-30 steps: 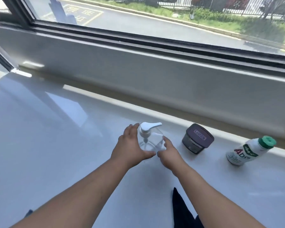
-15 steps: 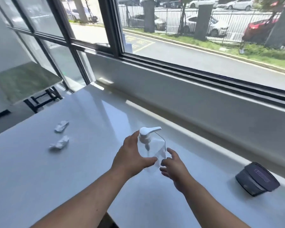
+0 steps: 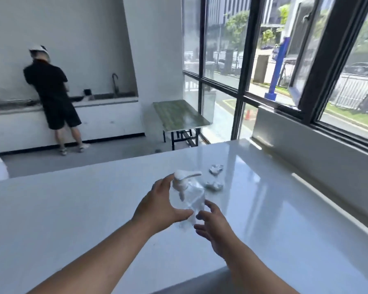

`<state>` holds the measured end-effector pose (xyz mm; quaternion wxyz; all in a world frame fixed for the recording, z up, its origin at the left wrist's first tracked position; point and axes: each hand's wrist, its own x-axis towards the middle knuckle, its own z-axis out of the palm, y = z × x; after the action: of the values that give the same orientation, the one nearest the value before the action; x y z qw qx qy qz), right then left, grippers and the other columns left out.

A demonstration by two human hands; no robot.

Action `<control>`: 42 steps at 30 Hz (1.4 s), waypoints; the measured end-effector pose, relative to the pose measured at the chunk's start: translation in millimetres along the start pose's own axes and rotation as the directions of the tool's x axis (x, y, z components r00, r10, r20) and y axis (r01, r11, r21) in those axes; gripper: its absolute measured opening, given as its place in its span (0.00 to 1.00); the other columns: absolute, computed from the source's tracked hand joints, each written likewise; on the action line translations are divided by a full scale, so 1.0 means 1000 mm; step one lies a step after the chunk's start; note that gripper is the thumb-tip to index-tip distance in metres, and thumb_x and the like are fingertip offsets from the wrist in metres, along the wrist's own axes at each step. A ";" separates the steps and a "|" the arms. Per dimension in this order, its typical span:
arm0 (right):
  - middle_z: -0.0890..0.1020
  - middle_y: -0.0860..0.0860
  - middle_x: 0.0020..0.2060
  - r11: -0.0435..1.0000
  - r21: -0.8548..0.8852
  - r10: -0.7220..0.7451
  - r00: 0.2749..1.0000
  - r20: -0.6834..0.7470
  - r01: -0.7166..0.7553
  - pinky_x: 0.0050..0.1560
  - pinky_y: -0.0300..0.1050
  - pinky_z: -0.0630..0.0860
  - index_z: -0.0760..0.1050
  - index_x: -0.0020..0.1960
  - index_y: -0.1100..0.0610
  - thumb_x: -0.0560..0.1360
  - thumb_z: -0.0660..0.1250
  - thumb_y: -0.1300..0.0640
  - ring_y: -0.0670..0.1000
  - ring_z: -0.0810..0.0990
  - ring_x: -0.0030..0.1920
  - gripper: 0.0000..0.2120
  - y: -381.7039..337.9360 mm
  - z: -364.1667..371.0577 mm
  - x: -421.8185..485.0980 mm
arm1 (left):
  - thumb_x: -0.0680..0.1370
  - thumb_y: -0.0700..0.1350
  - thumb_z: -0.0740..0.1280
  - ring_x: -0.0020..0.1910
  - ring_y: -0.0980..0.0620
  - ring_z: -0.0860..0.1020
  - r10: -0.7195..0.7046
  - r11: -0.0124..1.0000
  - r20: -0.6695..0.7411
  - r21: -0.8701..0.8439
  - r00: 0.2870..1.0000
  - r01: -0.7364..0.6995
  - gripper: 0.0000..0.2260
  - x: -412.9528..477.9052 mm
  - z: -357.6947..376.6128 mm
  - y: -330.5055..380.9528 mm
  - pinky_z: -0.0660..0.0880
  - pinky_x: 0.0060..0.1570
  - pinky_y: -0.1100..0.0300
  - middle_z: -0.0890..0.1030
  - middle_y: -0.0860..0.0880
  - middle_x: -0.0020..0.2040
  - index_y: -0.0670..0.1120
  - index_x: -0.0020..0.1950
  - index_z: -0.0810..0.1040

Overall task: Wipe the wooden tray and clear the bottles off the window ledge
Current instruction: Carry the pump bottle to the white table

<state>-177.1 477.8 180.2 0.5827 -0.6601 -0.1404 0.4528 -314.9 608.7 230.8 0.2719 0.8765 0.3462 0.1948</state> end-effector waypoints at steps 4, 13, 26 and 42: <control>0.82 0.56 0.61 0.995 -0.095 0.036 0.991 0.132 -0.024 0.58 0.51 0.81 0.65 0.77 0.47 0.75 0.64 0.62 0.58 0.84 0.56 0.32 0.012 0.097 0.012 | 0.58 0.74 0.74 0.55 0.62 0.71 -0.117 0.993 -0.082 0.011 0.990 0.118 0.47 -0.034 -0.052 -0.080 0.68 0.45 0.64 0.69 0.60 0.74 0.71 0.72 0.55; 0.81 0.52 0.60 0.967 -0.238 0.164 0.932 0.324 -0.088 0.54 0.48 0.83 0.63 0.78 0.46 0.72 0.66 0.59 0.58 0.84 0.56 0.36 0.046 0.249 0.076 | 0.60 0.71 0.74 0.60 0.64 0.72 -0.331 0.943 -0.182 -0.037 0.926 0.330 0.42 -0.061 -0.114 -0.215 0.72 0.46 0.62 0.70 0.67 0.68 0.71 0.71 0.62; 0.83 0.54 0.60 0.949 -0.208 0.291 0.916 0.276 -0.239 0.59 0.53 0.82 0.65 0.78 0.48 0.68 0.65 0.58 0.58 0.85 0.55 0.37 0.045 0.296 0.290 | 0.61 0.68 0.77 0.57 0.63 0.72 -0.434 0.901 -0.051 -0.015 0.900 0.434 0.45 0.124 -0.069 -0.323 0.69 0.44 0.67 0.66 0.65 0.65 0.69 0.74 0.59; 0.68 0.50 0.78 0.905 -0.408 0.169 0.982 0.083 -0.121 0.61 0.49 0.75 0.59 0.80 0.39 0.72 0.66 0.51 0.51 0.75 0.68 0.38 0.048 0.284 0.363 | 0.56 0.80 0.74 0.78 0.57 0.62 -0.435 0.896 0.212 0.005 0.875 0.444 0.60 0.212 -0.052 -0.397 0.69 0.70 0.52 0.57 0.61 0.82 0.65 0.82 0.51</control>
<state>-210.6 905.4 4.9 0.3907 -0.7466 -0.2144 0.4940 -395.6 1020.6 61.1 0.3626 0.7844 0.5014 0.0430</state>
